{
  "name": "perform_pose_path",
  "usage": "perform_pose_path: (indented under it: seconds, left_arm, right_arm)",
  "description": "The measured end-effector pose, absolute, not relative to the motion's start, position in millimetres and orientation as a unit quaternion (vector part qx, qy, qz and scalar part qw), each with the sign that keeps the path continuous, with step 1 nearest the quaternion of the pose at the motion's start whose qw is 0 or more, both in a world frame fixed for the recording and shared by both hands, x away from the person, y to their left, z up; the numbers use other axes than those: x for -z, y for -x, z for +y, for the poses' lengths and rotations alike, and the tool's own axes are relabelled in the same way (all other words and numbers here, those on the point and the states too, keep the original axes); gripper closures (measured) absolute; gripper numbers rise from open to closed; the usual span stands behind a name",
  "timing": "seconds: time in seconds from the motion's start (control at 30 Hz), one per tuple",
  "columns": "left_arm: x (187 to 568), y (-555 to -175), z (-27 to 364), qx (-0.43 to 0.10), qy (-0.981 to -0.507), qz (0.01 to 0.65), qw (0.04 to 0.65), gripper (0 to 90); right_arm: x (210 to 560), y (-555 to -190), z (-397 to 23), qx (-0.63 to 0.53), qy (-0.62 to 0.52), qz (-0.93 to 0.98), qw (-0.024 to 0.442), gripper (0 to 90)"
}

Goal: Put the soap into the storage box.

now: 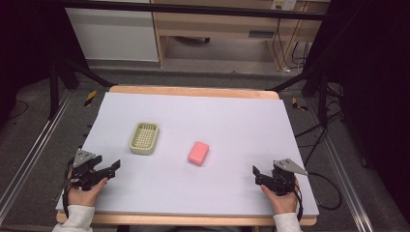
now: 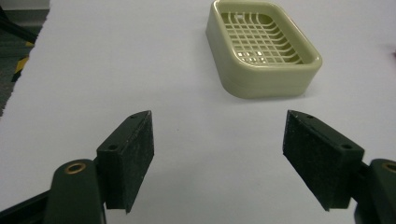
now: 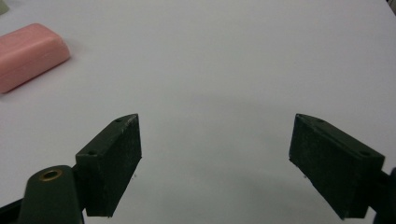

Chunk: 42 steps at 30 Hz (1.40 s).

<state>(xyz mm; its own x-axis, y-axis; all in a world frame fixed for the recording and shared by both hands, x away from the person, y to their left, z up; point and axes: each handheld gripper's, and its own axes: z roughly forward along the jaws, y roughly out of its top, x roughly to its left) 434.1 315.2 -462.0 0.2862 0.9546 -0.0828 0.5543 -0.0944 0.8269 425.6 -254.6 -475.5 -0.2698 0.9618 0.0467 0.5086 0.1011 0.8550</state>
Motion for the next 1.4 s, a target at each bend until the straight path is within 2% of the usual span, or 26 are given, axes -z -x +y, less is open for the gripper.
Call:
perform_pose_path:
  seconds: [1.4]
  left_arm:
    - [445.0, -434.9, 280.9, -0.226, -0.720, 0.503, 0.422, 24.0]
  right_arm:
    - [477.2, -423.5, -252.6, -0.397, -0.534, 0.694, 0.277, 17.6]
